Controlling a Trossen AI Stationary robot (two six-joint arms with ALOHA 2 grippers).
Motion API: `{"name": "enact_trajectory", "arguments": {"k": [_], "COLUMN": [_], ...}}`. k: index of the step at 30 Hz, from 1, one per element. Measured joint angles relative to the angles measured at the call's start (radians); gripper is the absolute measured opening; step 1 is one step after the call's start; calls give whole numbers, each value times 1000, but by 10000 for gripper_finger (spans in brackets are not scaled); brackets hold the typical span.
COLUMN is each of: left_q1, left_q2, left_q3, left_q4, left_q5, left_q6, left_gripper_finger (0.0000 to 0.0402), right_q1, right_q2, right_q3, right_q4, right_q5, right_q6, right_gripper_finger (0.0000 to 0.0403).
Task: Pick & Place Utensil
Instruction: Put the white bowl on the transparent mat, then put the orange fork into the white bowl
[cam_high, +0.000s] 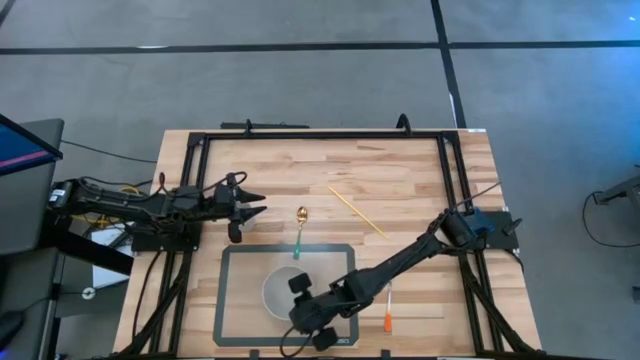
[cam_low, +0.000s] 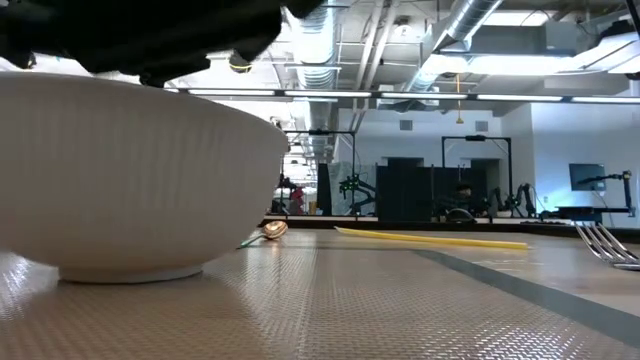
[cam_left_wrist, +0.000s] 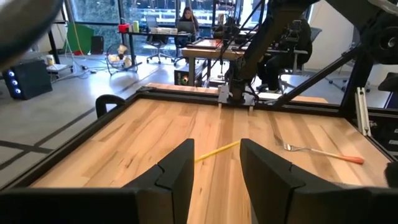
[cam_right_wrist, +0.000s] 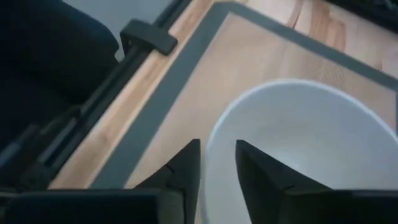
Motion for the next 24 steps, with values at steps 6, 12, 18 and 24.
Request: {"name": "enact_trajectory", "arguments": {"k": [6, 12, 18, 24], "left_q1": [0, 0, 0, 0], "left_q2": [0, 0, 0, 0], "left_q3": [0, 0, 0, 0], "left_q4": [1, 1, 1, 0], "left_q5": [0, 0, 0, 1], "left_q6": [-2, -34, -37, -38], "left_gripper_finger": [131, 131, 131, 131], "right_q1": [12, 13, 11, 25], "right_q2": [-1, -4, -4, -5], "right_q3": [83, 290, 463, 582], "right_q4": [-71, -375, -578, -826], "right_q5": [0, 2, 4, 30], "right_q6": [1, 171, 325, 395], "right_gripper_finger": [122, 122, 112, 98]}}
